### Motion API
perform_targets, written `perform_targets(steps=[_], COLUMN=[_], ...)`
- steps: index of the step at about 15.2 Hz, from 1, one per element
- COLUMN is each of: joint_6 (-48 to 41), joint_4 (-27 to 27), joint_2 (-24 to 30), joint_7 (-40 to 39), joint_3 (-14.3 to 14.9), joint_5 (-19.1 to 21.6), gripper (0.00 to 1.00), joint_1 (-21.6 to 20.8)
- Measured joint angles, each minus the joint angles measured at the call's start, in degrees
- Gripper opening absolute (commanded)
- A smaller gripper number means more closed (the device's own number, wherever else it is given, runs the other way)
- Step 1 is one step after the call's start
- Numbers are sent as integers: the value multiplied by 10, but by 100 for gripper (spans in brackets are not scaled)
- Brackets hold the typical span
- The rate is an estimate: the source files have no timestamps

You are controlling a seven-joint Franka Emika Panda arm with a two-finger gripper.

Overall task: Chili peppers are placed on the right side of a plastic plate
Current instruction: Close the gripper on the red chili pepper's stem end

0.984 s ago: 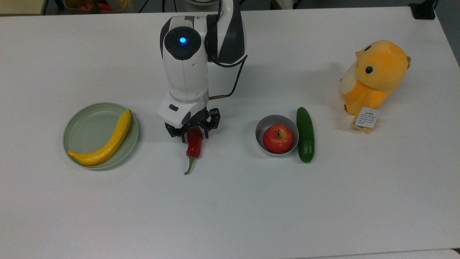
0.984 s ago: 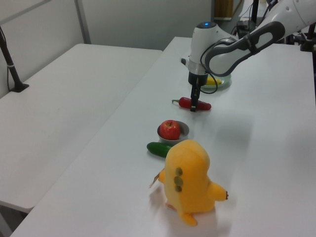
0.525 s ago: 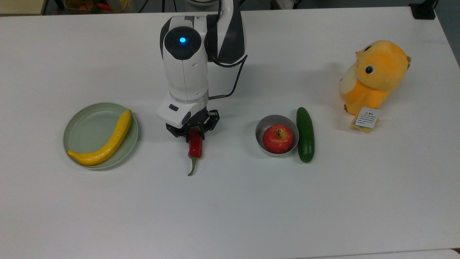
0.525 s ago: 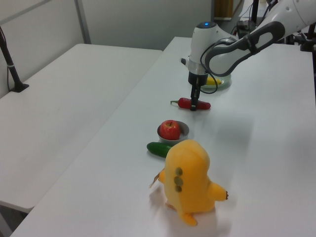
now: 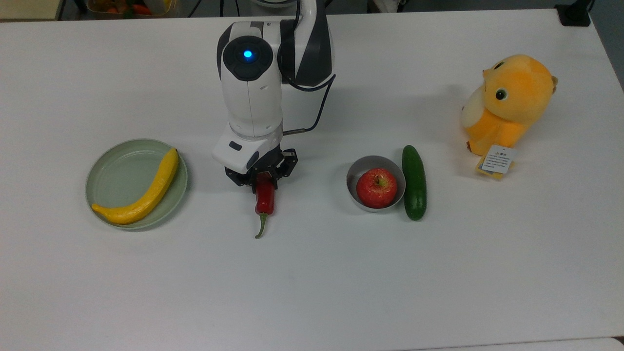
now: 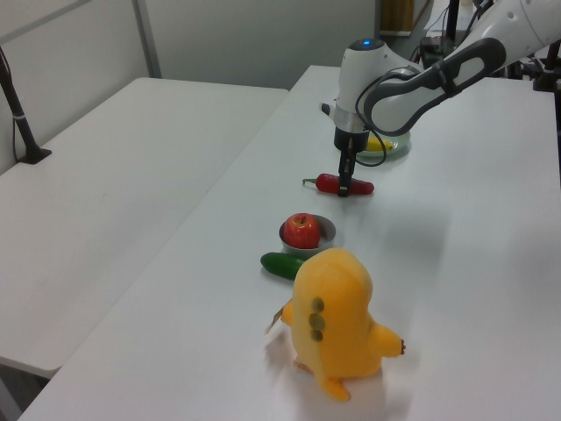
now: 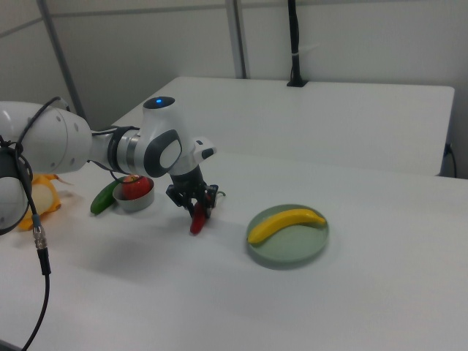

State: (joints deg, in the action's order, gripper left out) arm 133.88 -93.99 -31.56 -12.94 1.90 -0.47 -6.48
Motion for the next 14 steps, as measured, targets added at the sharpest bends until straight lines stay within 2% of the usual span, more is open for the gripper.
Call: perform_targets(steps=[14], joint_6=[-7], joint_4=[3], joint_2=[34], joint_7=[0], joint_3=[-4], joint_5=[0], gripper=[0], joint_1=[0])
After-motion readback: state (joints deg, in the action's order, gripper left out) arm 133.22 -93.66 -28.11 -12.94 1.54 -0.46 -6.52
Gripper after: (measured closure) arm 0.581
